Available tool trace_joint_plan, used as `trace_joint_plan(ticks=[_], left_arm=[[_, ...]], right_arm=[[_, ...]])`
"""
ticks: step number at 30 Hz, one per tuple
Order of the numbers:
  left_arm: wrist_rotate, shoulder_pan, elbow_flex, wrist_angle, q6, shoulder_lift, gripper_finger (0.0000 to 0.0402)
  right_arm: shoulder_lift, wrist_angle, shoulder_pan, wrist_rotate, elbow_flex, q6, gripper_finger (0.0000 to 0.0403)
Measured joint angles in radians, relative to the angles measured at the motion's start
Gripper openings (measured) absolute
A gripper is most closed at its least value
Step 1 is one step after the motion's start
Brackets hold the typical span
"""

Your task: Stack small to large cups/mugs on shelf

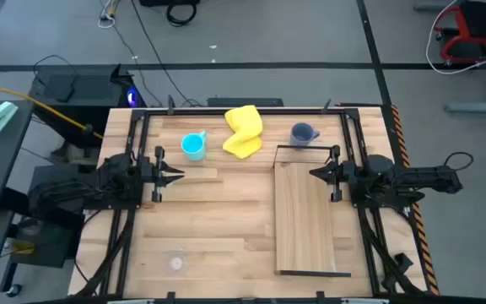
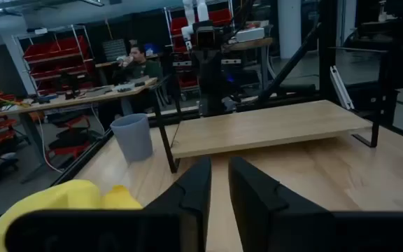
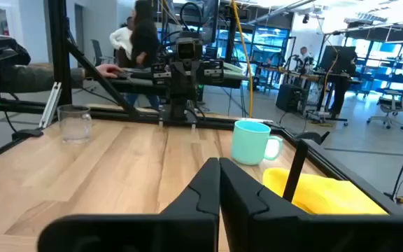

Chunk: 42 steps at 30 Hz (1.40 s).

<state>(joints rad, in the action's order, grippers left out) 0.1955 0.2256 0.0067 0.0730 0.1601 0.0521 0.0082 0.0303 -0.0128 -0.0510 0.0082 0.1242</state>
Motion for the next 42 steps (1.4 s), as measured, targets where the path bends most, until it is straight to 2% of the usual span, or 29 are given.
trace_joint_plan(ticks=[42], left_arm=[[0.0,0.0,0.0,0.0,0.0,0.0,0.0058]], right_arm=[[0.0,0.0,0.0,0.0,0.0,0.0,0.001]])
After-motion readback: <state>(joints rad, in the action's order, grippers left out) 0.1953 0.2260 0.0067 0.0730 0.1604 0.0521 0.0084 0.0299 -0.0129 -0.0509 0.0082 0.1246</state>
